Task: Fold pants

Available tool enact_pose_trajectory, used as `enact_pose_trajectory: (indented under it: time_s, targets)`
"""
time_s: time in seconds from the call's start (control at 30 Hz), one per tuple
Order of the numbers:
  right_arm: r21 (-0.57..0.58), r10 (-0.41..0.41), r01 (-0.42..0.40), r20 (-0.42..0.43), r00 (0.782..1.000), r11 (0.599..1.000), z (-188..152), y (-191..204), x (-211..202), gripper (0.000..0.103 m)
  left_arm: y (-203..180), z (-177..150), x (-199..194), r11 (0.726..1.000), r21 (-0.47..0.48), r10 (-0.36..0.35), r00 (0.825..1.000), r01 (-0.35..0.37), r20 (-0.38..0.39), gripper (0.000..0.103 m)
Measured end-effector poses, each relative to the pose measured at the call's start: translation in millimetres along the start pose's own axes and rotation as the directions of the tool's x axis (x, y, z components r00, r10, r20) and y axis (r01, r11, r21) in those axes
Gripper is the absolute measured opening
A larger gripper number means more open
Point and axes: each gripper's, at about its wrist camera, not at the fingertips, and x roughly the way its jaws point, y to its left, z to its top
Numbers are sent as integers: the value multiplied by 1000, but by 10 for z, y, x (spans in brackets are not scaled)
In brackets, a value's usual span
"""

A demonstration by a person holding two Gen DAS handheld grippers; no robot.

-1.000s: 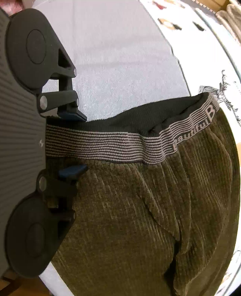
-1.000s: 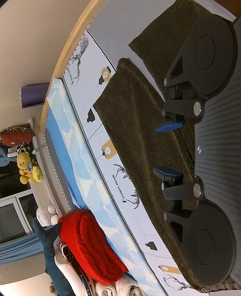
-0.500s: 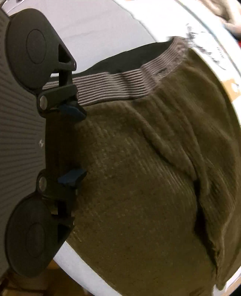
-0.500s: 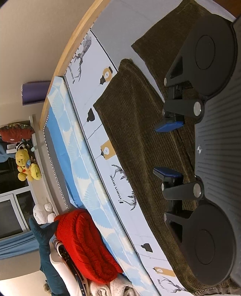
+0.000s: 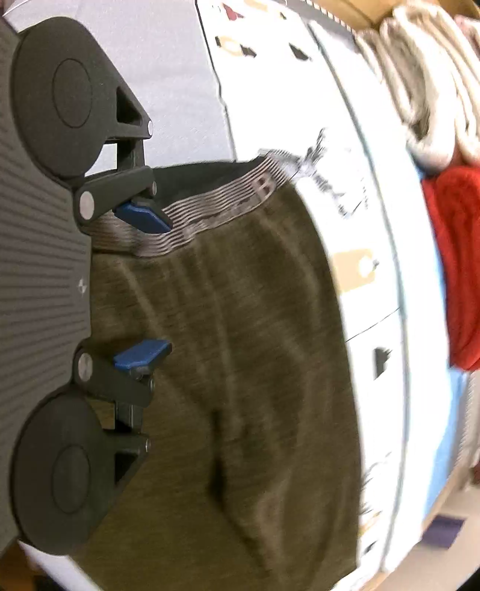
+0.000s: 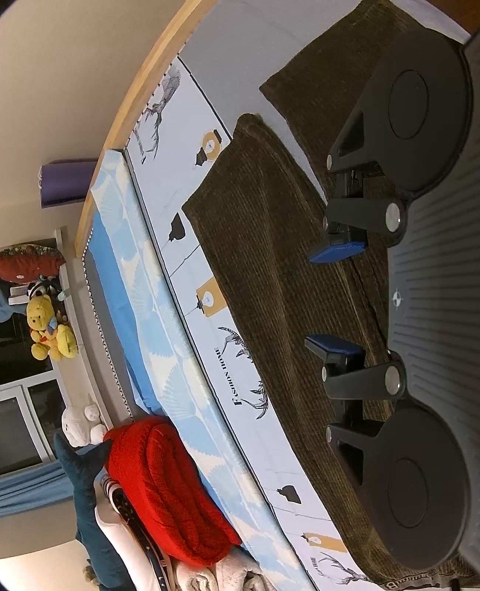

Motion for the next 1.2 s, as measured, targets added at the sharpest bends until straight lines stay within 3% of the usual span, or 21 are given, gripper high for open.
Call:
enact_pose_trajectory:
  time_s: [0.17,0.47,0.97,1.2]
  targets:
    - [-17,4,-4,-2,1000,1000,6,17,21,45,82,119,-108,997,-76,34,998,-30,50,70]
    - [-70,23,-21,21,1000,997,51,99,24,45,-139,349,-53,993,-104,68,994,-58,91,72]
    - [-186,48,-36,58,997,982,59,216,-7,45,-500,660,59,986,-164,3,995,14,99,72]
    - [-210,51,-39,51,997,977,42,240,-23,45,-540,756,122,988,-155,6,995,10,101,72]
